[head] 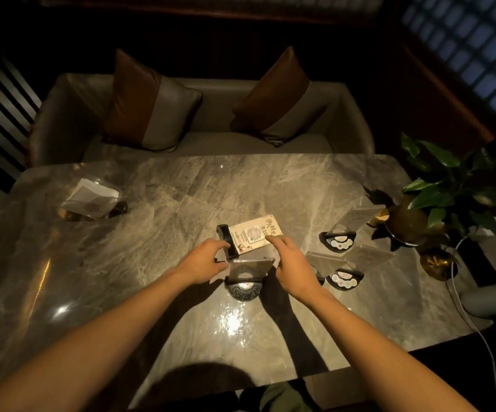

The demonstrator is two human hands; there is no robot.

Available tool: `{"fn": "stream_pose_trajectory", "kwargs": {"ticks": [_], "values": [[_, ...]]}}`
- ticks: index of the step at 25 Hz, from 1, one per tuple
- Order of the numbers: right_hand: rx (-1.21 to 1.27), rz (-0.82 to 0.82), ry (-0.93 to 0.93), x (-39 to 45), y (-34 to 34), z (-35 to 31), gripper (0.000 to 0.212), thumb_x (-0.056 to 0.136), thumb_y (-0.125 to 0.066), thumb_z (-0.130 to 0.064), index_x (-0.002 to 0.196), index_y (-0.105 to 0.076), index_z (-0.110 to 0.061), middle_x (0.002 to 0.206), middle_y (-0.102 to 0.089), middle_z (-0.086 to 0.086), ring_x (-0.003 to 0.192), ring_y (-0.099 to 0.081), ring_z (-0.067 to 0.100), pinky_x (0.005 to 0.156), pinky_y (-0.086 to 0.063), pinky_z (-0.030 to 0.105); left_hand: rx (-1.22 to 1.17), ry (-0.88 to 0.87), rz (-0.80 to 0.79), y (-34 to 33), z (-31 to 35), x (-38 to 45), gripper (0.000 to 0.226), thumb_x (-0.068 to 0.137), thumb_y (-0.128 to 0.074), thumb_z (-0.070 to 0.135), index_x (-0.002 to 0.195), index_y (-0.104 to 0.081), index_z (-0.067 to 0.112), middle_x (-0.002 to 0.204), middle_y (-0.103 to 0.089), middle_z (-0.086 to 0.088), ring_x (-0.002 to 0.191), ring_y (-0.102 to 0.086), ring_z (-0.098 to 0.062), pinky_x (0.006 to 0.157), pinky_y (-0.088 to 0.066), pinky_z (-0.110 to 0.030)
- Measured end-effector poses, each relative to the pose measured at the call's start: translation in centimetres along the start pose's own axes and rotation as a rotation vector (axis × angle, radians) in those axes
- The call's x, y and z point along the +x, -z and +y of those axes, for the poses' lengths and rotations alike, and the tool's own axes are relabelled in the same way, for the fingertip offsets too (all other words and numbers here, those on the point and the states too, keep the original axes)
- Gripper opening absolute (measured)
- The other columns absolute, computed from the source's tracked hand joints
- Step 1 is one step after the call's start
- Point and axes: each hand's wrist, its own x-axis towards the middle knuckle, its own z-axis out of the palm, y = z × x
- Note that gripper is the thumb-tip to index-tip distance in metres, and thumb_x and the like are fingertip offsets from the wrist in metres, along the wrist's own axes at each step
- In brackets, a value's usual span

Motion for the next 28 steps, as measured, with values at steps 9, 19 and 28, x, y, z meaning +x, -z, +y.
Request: {"fn": "stream_pose_trajectory", "kwargs": {"ticks": [9,19,28], "values": [[-0.263,-0.003,0.067,9.1,4.5,0.0,0.065,0.093,-0.064,-0.019,0.151,-0.034,-0.016,0.153,-0.035,0.017,0.14,-0.034,0.034,0.112,-0.034,0.045,0.224,-0.056,0.144,4.6,5.3,7.7,0.091,0.084,-0.074,0.048,0.157,-0.026,0.024,0.161,-0.031,-0.014,0.149,-0.03,-0.033,0.12,-0.03,-0.051],[-0.155,-0.362,-0.29,16.6,-1.0,8.4,0.074,0.08,-0.075,-0.02,0.142,-0.036,-0.014,0.137,-0.042,0.014,0.129,-0.041,0.035,0.104,-0.042,0.046,0.332,0.055,0.022,-4.9,3.7,16.5,0.101,0.066,-0.073,0.07,0.145,-0.037,0.018,0.131,-0.052,-0.013,0.119,-0.052,-0.033,0.099,-0.045,-0.049],[0.026,-0.431,-0.524,19.9,-3.2,11.8,0.059,0.081,-0.079,-0.028,0.126,-0.049,-0.005,0.122,-0.053,0.015,0.106,-0.06,0.031,0.084,-0.059,0.045,0.519,0.125,-0.02,-9.5,0.8,20.4,0.078,0.073,-0.07,0.057,0.137,-0.038,0.028,0.12,-0.058,-0.005,0.11,-0.06,-0.029,0.091,-0.049,-0.053]]}}
